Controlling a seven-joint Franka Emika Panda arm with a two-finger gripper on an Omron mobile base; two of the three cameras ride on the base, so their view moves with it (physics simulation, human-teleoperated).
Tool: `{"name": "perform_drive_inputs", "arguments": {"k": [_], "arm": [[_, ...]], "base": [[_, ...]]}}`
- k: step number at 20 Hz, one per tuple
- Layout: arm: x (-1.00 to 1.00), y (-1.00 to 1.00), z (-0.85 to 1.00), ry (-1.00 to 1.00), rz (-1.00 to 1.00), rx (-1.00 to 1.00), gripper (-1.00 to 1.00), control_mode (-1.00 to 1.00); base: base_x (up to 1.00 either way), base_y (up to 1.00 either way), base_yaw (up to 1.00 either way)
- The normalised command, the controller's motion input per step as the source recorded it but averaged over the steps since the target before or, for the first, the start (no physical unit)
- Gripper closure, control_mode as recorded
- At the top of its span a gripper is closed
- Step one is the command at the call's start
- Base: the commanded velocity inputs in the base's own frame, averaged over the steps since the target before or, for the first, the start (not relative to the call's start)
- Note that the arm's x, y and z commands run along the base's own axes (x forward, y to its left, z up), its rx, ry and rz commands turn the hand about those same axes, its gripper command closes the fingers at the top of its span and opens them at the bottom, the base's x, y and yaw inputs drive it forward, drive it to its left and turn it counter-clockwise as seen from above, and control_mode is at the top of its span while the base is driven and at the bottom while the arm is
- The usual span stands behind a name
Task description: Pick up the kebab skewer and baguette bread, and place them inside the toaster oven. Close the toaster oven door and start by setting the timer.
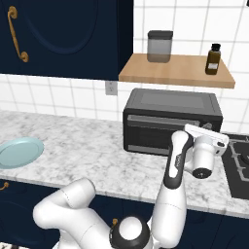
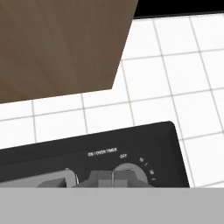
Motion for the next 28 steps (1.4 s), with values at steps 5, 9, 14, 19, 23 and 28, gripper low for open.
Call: {"name": "perform_drive_inputs", "arguments": {"k": [5, 9, 14, 19, 23, 28], "arm": [[0.00, 0.00, 0.00, 0.00, 0.00, 0.00, 1.00, -1.00], [0.00, 0.00, 0.00, 0.00, -0.03, 0.04, 1.00, -1.00], [0.01, 0.00, 0.00, 0.02, -0.07, 0.11, 1.00, -1.00], [0.21, 0.02, 0.00, 0.06, -0.06, 0.08, 1.00, -1.00], [0.42, 0.05, 0.12, 0.03, -0.01, 0.04, 1.00, -1.00], [0.17, 0.01, 0.01, 0.02, 0.00, 0.05, 1.00, -1.00]], "base": [[0.00, 0.00, 0.00], [0.00, 0.00, 0.00], [0.00, 0.00, 0.00], [0.00, 0.00, 0.00], [0.00, 0.00, 0.00], [0.00, 0.00, 0.00]]}}
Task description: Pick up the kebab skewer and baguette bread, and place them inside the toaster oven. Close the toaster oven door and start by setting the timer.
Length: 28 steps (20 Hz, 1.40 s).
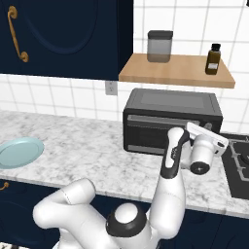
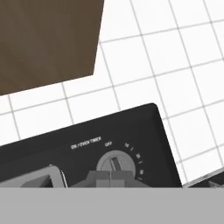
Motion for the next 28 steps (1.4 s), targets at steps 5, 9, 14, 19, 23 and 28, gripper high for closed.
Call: {"name": "perform_drive_inputs", "arguments": {"k": [5, 9, 14, 19, 23, 28], "arm": [[0.28, 0.11, 0.05, 0.00, 0.00, 0.09, 1.00, -1.00], [0.48, 0.14, 0.12, 0.00, -0.01, 0.13, 1.00, -1.00], [0.59, 0.08, 0.01, -0.07, -0.04, 0.13, 1.00, -1.00], [0.75, 0.00, -0.03, -0.15, -0.08, 0.08, 1.00, -1.00], [0.81, -0.09, -0.05, -0.10, -0.10, 0.06, 1.00, -1.00], [0.88, -0.19, 0.00, -0.03, -0.11, 0.07, 1.00, -1.00]], "base": [[0.00, 0.00, 0.00], [0.00, 0.00, 0.00], [0.00, 0.00, 0.00], [0.00, 0.00, 0.00], [0.00, 0.00, 0.00], [0.00, 0.00, 0.00]]}}
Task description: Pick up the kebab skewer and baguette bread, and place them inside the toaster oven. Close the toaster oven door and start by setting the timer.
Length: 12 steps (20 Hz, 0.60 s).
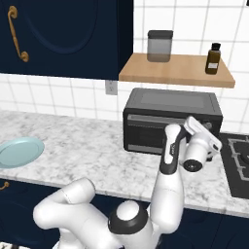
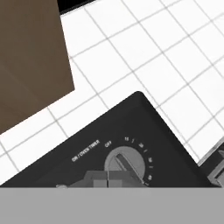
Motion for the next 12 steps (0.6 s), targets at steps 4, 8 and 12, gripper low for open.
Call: {"name": "perform_drive_inputs", "arguments": {"k": [4, 8, 12], "arm": [[0.67, -0.40, 0.00, 0.00, -0.12, 0.07, 1.00, -1.00], [0.43, -0.66, 0.00, 0.00, -0.12, 0.08, 1.00, -1.00], [0.30, -0.60, 0.00, 0.00, -0.12, 0.04, 1.00, -1.00]], "base": [[0.00, 0.00, 0.00], [0.00, 0.00, 0.00], [0.00, 0.00, 0.00]]}}
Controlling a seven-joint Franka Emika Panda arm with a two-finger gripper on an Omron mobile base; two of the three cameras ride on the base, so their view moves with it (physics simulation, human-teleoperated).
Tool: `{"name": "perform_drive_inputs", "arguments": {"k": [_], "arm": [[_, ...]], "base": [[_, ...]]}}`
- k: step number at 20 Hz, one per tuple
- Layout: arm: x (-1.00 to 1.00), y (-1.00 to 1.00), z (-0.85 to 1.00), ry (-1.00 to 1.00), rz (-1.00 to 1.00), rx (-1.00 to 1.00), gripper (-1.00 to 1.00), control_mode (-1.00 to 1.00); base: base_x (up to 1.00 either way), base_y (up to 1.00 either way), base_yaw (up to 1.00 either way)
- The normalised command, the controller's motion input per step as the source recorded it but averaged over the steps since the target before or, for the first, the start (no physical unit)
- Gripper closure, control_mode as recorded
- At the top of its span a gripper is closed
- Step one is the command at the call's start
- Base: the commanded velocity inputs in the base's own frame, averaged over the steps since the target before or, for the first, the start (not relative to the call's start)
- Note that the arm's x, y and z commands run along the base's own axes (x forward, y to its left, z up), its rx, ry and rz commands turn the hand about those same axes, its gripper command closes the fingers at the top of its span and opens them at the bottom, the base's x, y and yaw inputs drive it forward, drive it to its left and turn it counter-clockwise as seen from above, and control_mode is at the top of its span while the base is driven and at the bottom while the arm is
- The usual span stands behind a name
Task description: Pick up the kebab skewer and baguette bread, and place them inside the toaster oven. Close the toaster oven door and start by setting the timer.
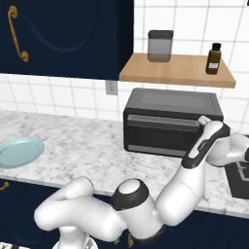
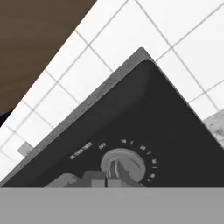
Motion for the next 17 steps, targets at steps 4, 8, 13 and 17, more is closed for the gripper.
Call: {"name": "perform_drive_inputs", "arguments": {"k": [4, 8, 13, 17], "arm": [[0.27, -0.02, -0.04, 0.00, -0.18, 0.05, 1.00, -1.00], [0.02, 0.48, -0.35, -0.07, -0.28, 0.04, 1.00, -1.00], [-0.84, 0.94, -0.66, -0.32, -0.45, -0.01, 1.00, -1.00], [-0.79, 0.90, -0.65, -0.47, -0.46, -0.22, 1.00, -1.00]], "base": [[0.00, 0.00, 0.00], [0.00, 0.00, 0.00], [0.00, 0.00, 0.00], [0.00, 0.00, 0.00]]}}
